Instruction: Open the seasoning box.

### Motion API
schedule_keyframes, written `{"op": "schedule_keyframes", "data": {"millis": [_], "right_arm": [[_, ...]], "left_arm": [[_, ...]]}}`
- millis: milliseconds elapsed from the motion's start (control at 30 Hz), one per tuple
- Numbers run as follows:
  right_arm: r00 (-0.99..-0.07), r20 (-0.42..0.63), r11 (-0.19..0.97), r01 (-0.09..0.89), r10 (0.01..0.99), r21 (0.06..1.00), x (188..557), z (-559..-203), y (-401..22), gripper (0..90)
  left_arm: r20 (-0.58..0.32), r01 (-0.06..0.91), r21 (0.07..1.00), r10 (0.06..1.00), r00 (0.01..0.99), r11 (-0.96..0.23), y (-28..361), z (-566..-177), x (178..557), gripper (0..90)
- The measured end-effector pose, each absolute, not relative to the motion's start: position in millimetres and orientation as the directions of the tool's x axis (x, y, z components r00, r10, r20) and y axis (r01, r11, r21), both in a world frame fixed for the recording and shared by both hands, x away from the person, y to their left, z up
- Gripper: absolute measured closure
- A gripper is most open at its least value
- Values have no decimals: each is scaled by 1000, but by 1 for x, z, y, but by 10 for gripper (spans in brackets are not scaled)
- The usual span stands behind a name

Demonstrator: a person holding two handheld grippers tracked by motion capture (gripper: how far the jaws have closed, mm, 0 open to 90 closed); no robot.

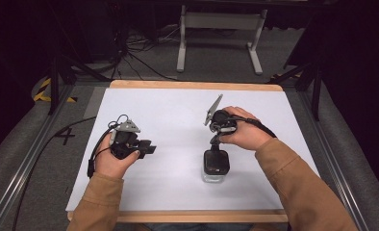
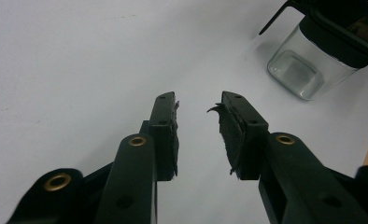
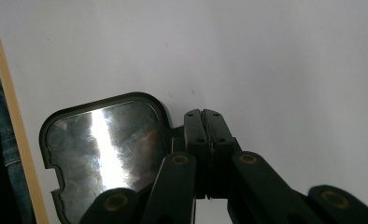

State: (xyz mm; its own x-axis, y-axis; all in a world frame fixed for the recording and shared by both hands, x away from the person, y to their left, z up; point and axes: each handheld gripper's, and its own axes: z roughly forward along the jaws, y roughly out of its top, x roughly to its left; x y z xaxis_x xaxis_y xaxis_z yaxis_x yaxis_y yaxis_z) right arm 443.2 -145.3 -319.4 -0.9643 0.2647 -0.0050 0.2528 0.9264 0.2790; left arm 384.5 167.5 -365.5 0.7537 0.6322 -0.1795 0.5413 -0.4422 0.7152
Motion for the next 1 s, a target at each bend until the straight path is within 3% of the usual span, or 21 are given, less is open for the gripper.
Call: {"op": "schedule_keyframes", "data": {"millis": [400, 800, 1000], "right_arm": [[-962, -2, 925, 263, 274, 275, 445, -320, -145, 900], [-958, -27, 920, 266, 286, 287, 447, -324, -145, 900], [-956, -1, 904, 276, 293, 326, 448, -325, -150, 900]], "left_arm": [[-191, 530, 702, 591, 784, -476, 151, -367, 381, 691], [-244, 402, 722, 336, 910, -564, 72, -369, 360, 740], [-263, 375, 742, 274, 925, -555, 44, -373, 355, 774]]}}
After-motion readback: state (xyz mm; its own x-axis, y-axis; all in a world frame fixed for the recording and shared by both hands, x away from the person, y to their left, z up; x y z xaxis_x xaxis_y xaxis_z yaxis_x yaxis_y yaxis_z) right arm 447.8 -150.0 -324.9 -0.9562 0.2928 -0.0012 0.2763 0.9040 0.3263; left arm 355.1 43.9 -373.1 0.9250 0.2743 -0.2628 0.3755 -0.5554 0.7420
